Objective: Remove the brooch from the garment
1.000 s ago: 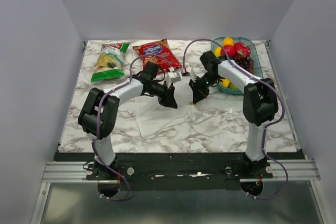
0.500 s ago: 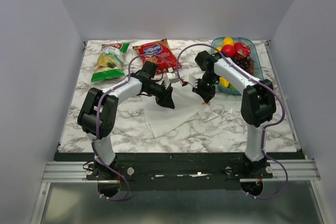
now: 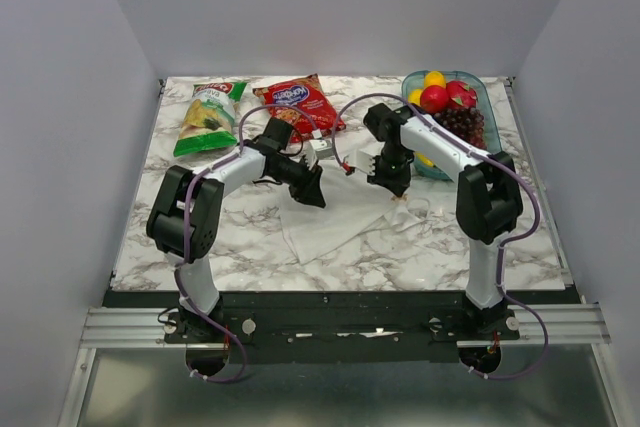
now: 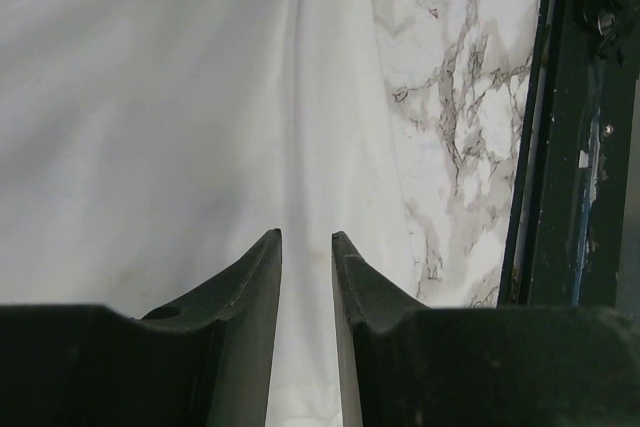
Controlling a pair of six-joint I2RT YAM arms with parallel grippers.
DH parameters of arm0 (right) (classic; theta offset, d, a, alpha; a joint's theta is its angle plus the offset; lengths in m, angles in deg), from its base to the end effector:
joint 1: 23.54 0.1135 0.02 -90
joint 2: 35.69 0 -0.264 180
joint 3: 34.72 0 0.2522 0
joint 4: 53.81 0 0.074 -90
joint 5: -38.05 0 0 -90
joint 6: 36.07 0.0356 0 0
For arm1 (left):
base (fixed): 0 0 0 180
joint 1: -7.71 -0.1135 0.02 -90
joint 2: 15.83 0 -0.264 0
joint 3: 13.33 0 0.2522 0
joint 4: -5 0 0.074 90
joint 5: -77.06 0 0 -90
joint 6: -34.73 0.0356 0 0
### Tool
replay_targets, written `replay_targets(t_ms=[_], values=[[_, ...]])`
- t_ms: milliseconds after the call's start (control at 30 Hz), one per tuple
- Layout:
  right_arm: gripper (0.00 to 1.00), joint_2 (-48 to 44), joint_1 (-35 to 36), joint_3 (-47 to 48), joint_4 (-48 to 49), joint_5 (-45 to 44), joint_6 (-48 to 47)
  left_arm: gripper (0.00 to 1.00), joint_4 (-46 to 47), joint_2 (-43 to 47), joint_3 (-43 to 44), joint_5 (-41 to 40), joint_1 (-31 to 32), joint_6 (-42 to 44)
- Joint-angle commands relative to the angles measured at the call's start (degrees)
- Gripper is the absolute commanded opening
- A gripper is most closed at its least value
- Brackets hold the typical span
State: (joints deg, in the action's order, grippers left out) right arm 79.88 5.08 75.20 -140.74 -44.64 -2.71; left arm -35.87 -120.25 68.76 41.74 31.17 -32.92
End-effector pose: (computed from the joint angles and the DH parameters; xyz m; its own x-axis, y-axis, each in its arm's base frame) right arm 0.3314 0.1860 0.2176 -0.0896 -0.9926 -0.0814 -0.9909 0.0806 0.1075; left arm 0.3202 -0.1706 0.1889 -0.5414 0.4746 -0.6939 0.8364 0.2199 -0.5021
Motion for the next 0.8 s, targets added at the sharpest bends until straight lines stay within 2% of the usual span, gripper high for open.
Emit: replay_targets(t_ms=[0, 767], values=[[0.11, -2.01, 1.96, -0.79, 1.09, -4.32, -3.65, 0.36, 1.01, -2.01, -0.40, -2.20, -2.01, -2.83], [0.11, -3.51, 2.49, -4.22, 3.91, -5.46, -2.95, 0.35, -6.11, -8.25, 2.42, -9.31, -2.90, -6.00]])
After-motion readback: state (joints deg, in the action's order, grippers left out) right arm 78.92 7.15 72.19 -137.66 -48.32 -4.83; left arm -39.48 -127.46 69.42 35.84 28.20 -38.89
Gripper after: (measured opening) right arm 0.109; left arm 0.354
